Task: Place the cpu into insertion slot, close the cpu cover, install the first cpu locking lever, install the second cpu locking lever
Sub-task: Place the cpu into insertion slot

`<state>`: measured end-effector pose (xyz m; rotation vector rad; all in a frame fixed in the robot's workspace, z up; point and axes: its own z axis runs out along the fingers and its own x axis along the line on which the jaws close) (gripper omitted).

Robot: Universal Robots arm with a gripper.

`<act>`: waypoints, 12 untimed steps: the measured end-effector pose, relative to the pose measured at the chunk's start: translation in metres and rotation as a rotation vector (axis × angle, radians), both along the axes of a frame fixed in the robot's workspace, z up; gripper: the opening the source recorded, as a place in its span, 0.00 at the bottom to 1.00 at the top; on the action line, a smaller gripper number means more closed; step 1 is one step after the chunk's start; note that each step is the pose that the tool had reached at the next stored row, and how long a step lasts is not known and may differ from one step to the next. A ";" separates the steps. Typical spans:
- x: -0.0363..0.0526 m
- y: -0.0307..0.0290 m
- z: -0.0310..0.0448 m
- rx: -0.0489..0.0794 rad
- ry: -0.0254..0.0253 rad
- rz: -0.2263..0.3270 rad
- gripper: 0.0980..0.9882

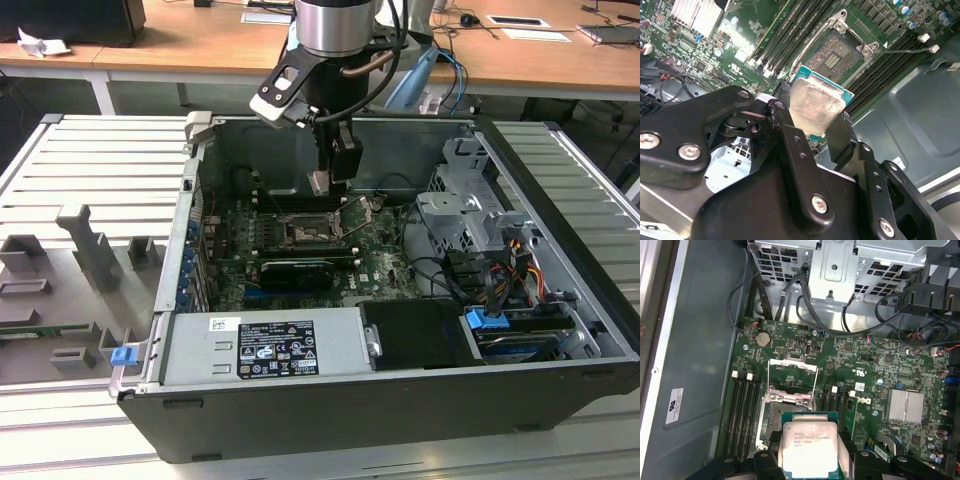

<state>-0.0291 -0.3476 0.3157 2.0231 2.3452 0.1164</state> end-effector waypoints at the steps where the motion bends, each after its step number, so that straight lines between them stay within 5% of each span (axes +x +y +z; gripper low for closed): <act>1: 0.0000 0.0000 -0.0005 0.000 0.0000 -0.001 0.48; 12: 0.0000 0.0000 -0.0041 0.000 0.0000 -0.010 0.48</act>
